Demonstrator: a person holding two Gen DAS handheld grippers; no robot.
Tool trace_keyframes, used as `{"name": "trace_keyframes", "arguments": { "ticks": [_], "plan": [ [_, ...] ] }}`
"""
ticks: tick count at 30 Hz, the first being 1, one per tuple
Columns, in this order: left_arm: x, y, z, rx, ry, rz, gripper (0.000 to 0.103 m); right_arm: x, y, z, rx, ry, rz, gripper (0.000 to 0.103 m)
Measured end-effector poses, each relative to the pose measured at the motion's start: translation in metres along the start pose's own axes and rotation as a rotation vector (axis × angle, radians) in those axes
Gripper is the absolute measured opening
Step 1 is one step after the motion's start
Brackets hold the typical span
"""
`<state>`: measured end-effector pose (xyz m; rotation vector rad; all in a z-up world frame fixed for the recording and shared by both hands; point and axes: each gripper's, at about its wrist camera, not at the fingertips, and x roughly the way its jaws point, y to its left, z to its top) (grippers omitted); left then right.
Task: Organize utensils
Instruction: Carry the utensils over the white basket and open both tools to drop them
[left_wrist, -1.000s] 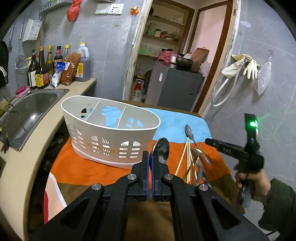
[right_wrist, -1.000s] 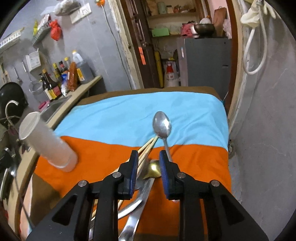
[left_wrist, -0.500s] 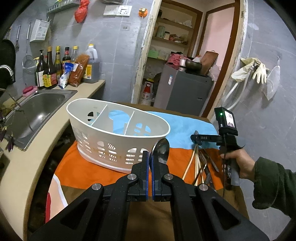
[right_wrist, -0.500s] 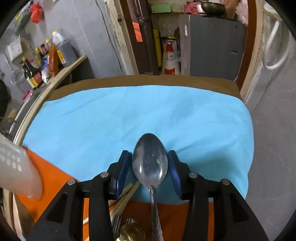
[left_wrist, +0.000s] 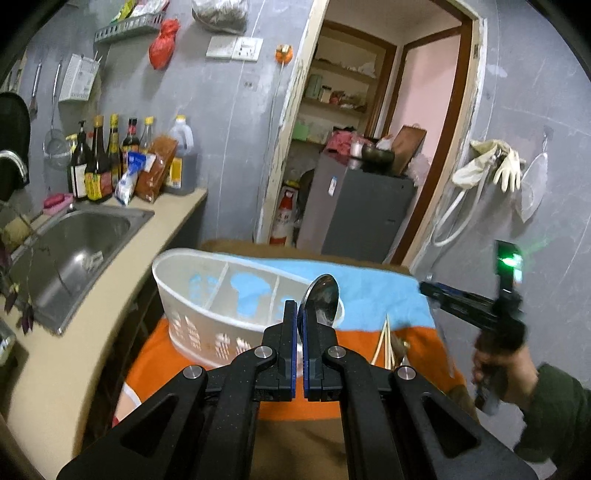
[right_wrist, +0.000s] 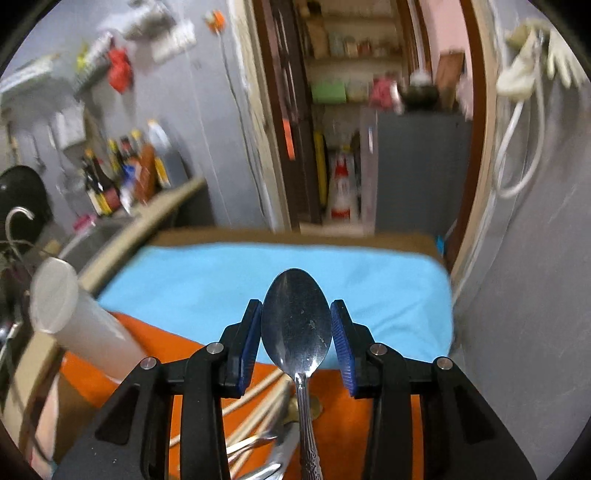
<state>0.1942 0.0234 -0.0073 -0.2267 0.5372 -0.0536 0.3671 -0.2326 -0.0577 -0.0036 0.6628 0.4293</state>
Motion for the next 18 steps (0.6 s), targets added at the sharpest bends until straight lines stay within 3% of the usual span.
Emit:
{"name": "trace_keyframes", "arguments": {
  "ticks": [5,9,13,18],
  "plan": [
    [-0.011,0.018,0.03,0.006,-0.058,0.002,0.0,-0.046,0.029,0.028,0.039,-0.134,0.075,0.035],
    [-0.016,0.04,0.057,0.032,-0.101,0.067,0.0,-0.066,0.066,0.055,0.084,-0.261,0.214,0.035],
    [-0.016,0.065,0.08,0.061,-0.153,0.152,0.0,-0.063,0.108,0.075,0.116,-0.369,0.355,0.035],
    [-0.007,0.091,0.096,0.081,-0.236,0.232,0.0,-0.047,0.142,0.085,0.157,-0.476,0.453,0.035]
  ]
}}
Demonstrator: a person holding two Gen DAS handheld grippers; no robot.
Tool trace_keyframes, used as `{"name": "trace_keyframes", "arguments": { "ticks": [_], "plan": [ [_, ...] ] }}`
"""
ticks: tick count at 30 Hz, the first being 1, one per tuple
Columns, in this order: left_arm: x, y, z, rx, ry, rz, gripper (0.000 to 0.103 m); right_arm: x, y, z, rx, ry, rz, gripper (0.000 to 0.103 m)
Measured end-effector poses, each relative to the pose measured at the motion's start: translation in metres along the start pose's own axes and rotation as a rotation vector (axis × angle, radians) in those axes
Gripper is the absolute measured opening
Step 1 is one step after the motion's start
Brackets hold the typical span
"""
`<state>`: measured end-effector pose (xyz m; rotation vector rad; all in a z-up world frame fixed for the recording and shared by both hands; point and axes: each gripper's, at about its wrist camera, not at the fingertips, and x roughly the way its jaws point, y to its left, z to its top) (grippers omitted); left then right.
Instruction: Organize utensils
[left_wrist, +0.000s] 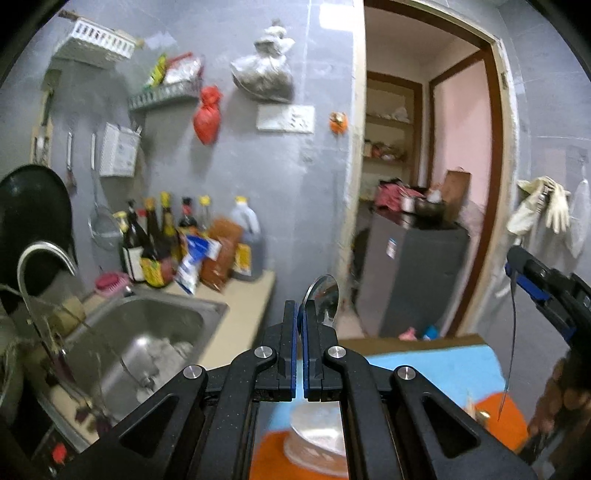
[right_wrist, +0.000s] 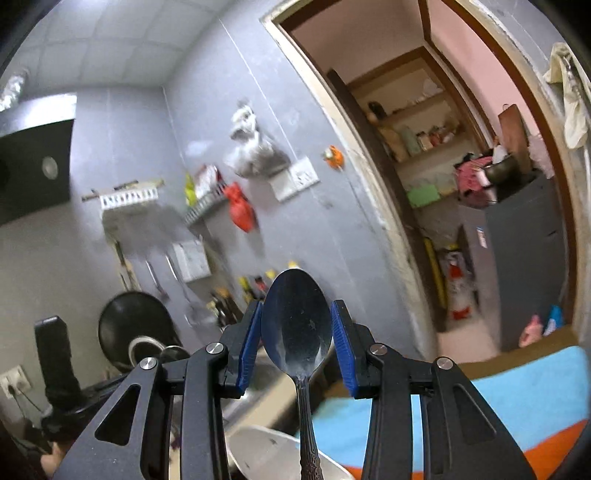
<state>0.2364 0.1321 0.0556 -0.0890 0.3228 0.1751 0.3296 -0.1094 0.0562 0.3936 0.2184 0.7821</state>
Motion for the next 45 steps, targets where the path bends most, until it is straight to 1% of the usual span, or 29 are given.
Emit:
{"name": "trace_keyframes", "arguments": {
  "ticks": [3,7,10,12,15,18,20,22,25,27,28,29,30,31,32,33,34,36,37,38,39,40,42,45],
  "plan": [
    [0.016,0.006,-0.005,0.032,-0.026,0.04,0.0,0.013,0.004,-0.016,0.005,-0.026,0.003,0.035],
    [0.04,0.002,-0.025,0.08,-0.015,0.064,0.0,0.029,-0.001,-0.041,-0.01,-0.034,-0.005,0.035],
    [0.049,-0.003,-0.039,0.102,-0.019,0.078,0.0,0.035,-0.006,-0.06,-0.042,-0.018,-0.014,0.035],
    [0.051,-0.005,-0.047,0.096,-0.01,0.07,0.0,0.038,-0.008,-0.07,-0.062,0.003,-0.018,0.035],
    [0.055,-0.007,-0.057,0.079,0.018,0.047,0.001,0.041,-0.01,-0.082,-0.094,0.036,-0.03,0.036],
    [0.053,-0.007,-0.065,0.053,0.042,0.009,0.002,0.039,-0.011,-0.091,-0.107,0.067,-0.034,0.037],
    [0.051,-0.004,-0.068,0.024,0.061,-0.028,0.002,0.037,-0.013,-0.094,-0.112,0.086,-0.034,0.037],
    [0.049,0.001,-0.07,-0.029,0.089,-0.083,0.004,0.034,-0.013,-0.096,-0.116,0.11,-0.035,0.038],
    [0.044,0.01,-0.069,-0.112,0.119,-0.16,0.01,0.029,-0.013,-0.094,-0.108,0.138,-0.031,0.044],
    [0.038,0.013,-0.067,-0.166,0.126,-0.206,0.02,0.02,-0.011,-0.09,-0.108,0.138,-0.036,0.052],
    [0.034,0.014,-0.065,-0.181,0.118,-0.215,0.024,0.015,-0.01,-0.086,-0.108,0.136,-0.042,0.054],
    [0.028,0.013,-0.063,-0.195,0.105,-0.225,0.033,0.009,-0.01,-0.083,-0.108,0.136,-0.047,0.055],
    [0.023,0.012,-0.06,-0.202,0.094,-0.237,0.039,0.004,-0.009,-0.079,-0.108,0.138,-0.054,0.059],
    [0.018,0.009,-0.057,-0.206,0.085,-0.247,0.041,-0.001,-0.009,-0.076,-0.107,0.139,-0.061,0.063],
    [0.015,0.007,-0.054,-0.207,0.079,-0.253,0.045,-0.005,-0.01,-0.072,-0.104,0.139,-0.067,0.069],
    [0.01,0.003,-0.051,-0.205,0.073,-0.262,0.05,-0.013,-0.01,-0.066,-0.102,0.134,-0.073,0.073],
    [0.006,-0.001,-0.048,-0.199,0.067,-0.267,0.053,-0.02,-0.01,-0.061,-0.104,0.128,-0.082,0.075],
    [-0.005,-0.015,-0.042,-0.181,0.04,-0.276,0.07,-0.034,-0.011,-0.051,-0.114,0.118,-0.1,0.079],
    [-0.008,-0.019,-0.041,-0.177,0.028,-0.281,0.075,-0.041,-0.011,-0.047,-0.118,0.113,-0.112,0.081],
    [-0.013,-0.025,-0.04,-0.175,0.013,-0.287,0.085,-0.05,-0.012,-0.043,-0.122,0.107,-0.125,0.088],
    [-0.018,-0.031,-0.04,-0.174,-0.001,-0.289,0.091,-0.057,-0.013,-0.039,-0.124,0.103,-0.138,0.099],
    [-0.023,-0.038,-0.04,-0.176,-0.019,-0.286,0.093,-0.063,-0.014,-0.036,-0.127,0.099,-0.151,0.103],
    [-0.03,-0.051,-0.041,-0.165,-0.045,-0.279,0.097,-0.081,-0.018,-0.031,-0.139,0.081,-0.174,0.103],
    [-0.039,-0.073,-0.046,-0.123,-0.064,-0.265,0.097,-0.104,-0.022,-0.027,-0.166,0.068,-0.216,0.103]
  ]
}}
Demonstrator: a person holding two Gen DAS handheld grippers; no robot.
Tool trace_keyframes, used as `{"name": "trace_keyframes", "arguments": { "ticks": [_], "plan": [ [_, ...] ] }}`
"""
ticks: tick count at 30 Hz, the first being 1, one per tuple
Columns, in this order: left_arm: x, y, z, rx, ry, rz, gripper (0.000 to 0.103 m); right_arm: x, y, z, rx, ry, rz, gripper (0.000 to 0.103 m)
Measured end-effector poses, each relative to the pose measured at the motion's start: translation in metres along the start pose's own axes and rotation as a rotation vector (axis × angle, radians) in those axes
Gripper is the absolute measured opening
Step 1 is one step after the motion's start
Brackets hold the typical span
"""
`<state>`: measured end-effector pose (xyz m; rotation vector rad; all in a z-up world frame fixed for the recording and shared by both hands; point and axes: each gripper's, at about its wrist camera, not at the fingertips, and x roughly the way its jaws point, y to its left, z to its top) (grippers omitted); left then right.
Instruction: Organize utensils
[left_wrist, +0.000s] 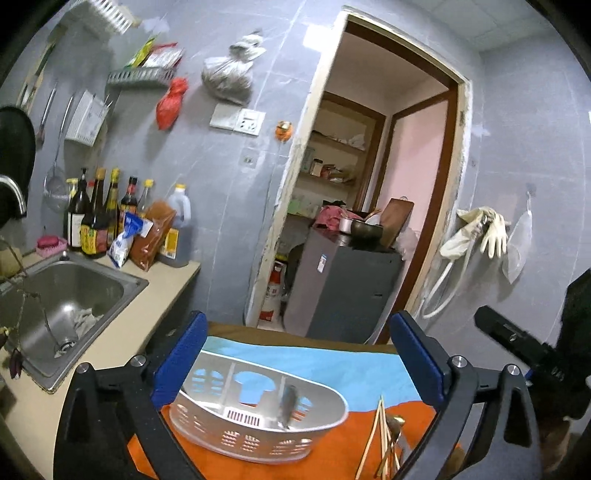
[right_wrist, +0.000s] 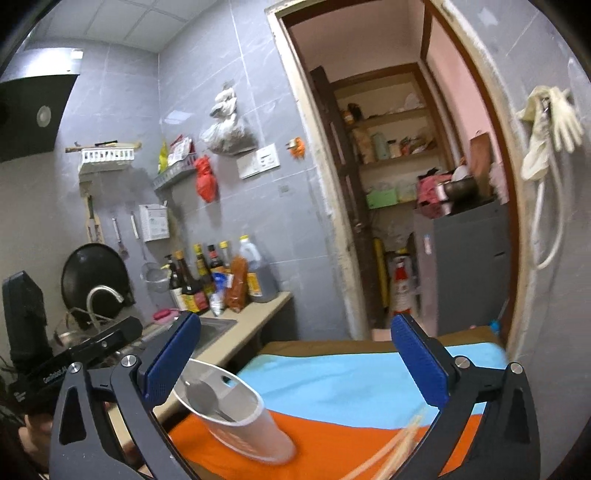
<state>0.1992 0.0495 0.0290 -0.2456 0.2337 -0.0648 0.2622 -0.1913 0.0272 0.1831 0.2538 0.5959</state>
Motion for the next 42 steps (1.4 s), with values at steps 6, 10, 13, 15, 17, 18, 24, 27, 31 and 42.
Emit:
{"name": "trace_keyframes", "arguments": {
  "ticks": [6,10,13,15,17,18,24,27,31,42],
  "plan": [
    [-0.002,-0.034,-0.025,0.063,0.003,0.029,0.097,-0.036,-0.021,-0.007,-0.034,-0.005,-0.084,0.103],
    [0.002,-0.052,-0.047,0.083,0.048,0.027,0.097,-0.05,-0.042,-0.018,-0.04,0.029,-0.128,0.103],
    [0.011,-0.062,-0.066,0.093,0.115,0.008,0.097,-0.053,-0.064,-0.03,-0.018,0.079,-0.15,0.103],
    [0.019,-0.069,-0.081,0.097,0.168,-0.009,0.097,-0.054,-0.079,-0.039,-0.001,0.111,-0.162,0.103],
    [0.025,-0.076,-0.095,0.094,0.21,-0.021,0.097,-0.055,-0.093,-0.049,0.01,0.141,-0.171,0.103],
    [0.03,-0.079,-0.103,0.087,0.239,-0.027,0.097,-0.054,-0.101,-0.055,0.014,0.16,-0.174,0.103],
    [0.038,-0.088,-0.141,0.003,0.375,-0.035,0.097,-0.04,-0.132,-0.084,0.04,0.276,-0.154,0.103],
    [0.04,-0.09,-0.159,-0.046,0.445,-0.025,0.096,-0.033,-0.142,-0.096,0.061,0.321,-0.134,0.103],
    [0.041,-0.094,-0.174,-0.08,0.523,-0.026,0.096,-0.02,-0.151,-0.107,0.083,0.37,-0.112,0.101],
    [0.044,-0.086,-0.191,-0.228,0.659,-0.025,0.041,0.007,-0.15,-0.124,0.074,0.474,-0.054,0.07]
  ]
}}
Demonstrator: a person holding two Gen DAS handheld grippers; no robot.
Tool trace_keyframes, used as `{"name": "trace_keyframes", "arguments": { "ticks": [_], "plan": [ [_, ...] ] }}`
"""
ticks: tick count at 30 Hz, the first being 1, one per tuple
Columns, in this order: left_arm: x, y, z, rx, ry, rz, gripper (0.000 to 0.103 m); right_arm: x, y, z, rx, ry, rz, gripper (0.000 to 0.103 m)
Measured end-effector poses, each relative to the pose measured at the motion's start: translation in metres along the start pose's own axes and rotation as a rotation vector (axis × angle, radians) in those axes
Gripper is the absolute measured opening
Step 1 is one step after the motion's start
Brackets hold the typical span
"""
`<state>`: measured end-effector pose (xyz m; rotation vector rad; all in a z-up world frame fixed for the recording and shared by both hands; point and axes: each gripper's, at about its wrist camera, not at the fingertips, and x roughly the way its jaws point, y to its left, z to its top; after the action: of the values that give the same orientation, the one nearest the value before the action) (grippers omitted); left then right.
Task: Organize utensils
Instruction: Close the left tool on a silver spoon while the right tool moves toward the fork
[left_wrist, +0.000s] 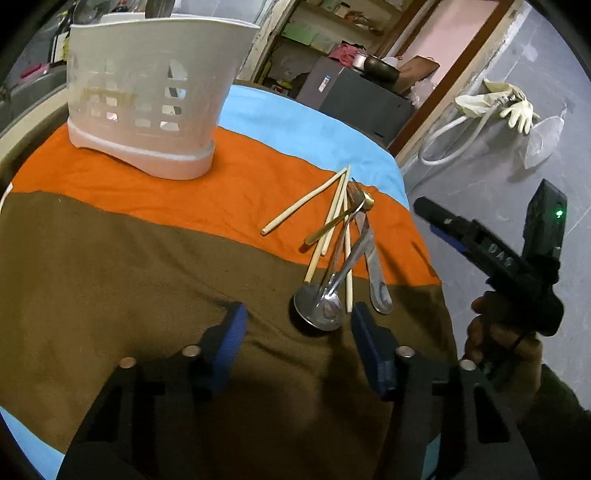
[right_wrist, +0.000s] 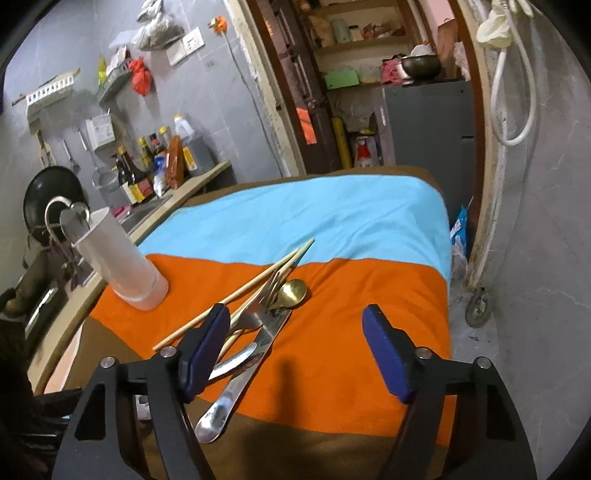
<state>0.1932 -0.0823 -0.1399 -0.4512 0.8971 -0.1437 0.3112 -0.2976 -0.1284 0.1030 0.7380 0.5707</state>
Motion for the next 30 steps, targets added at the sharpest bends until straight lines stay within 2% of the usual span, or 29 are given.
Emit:
{"name": "trace_keyframes", "arguments": {
  "ticks": [1,3,5,11,17,22,24,27,30],
  "plan": [
    [0.001,0.001,0.001,-0.013,0.011,0.004,0.037,0.002,0.001,0.0,-0.004,0.008,0.003,0.069],
    [0.002,0.0,0.001,-0.022,0.019,0.016,0.02,0.008,0.002,-0.001,-0.005,0.029,0.008,0.063],
    [0.003,0.0,0.004,-0.028,0.022,0.013,0.009,0.013,0.003,-0.001,0.0,0.051,0.021,0.057],
    [0.007,0.004,0.016,-0.033,-0.013,0.03,0.004,0.032,0.009,0.011,-0.022,0.094,0.046,0.044],
    [0.008,0.006,0.026,-0.015,-0.052,0.057,0.002,0.053,0.006,0.03,-0.018,0.113,0.032,0.042],
    [0.008,0.011,0.03,-0.005,-0.063,0.081,0.002,0.064,-0.013,0.033,0.051,0.125,-0.012,0.032],
    [0.009,0.014,0.032,-0.012,-0.063,0.088,0.001,0.07,-0.019,0.032,0.082,0.146,0.002,0.025],
    [0.012,0.018,0.034,-0.026,-0.061,0.092,0.001,0.084,-0.025,0.03,0.108,0.205,0.022,0.022],
    [0.012,0.018,0.034,-0.025,-0.06,0.093,0.001,0.087,-0.029,0.031,0.125,0.215,0.049,0.02]
  ]
}}
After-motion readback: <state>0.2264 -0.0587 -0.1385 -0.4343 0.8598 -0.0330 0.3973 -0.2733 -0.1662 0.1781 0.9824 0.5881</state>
